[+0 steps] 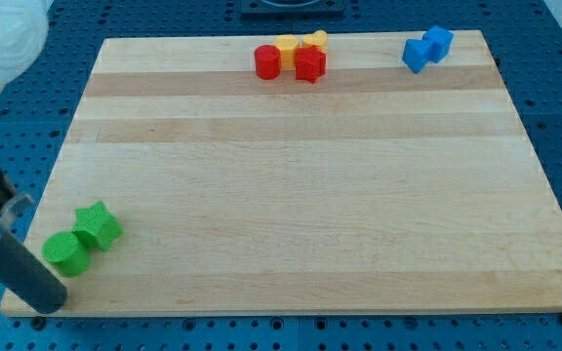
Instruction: Move green circle below red circle
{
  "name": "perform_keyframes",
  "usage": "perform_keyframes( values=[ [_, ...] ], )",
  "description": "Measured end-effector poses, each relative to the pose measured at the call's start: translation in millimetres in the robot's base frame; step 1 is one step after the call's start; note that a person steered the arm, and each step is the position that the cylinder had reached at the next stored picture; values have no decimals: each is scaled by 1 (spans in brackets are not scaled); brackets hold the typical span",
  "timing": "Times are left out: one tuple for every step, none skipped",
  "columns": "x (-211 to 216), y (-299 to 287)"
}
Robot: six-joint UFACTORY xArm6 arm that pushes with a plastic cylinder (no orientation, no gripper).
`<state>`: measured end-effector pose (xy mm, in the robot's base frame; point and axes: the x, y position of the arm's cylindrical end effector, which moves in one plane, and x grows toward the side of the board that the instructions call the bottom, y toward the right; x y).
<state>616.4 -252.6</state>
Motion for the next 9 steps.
perform_keyframes(
  values=[
    [-10, -3],
    [-19, -3],
    [-21, -9],
    [-29, -12],
    [-41, -12],
    [-56, -12],
    [-72, -9],
    [-74, 2],
    [-74, 9]
  ],
)
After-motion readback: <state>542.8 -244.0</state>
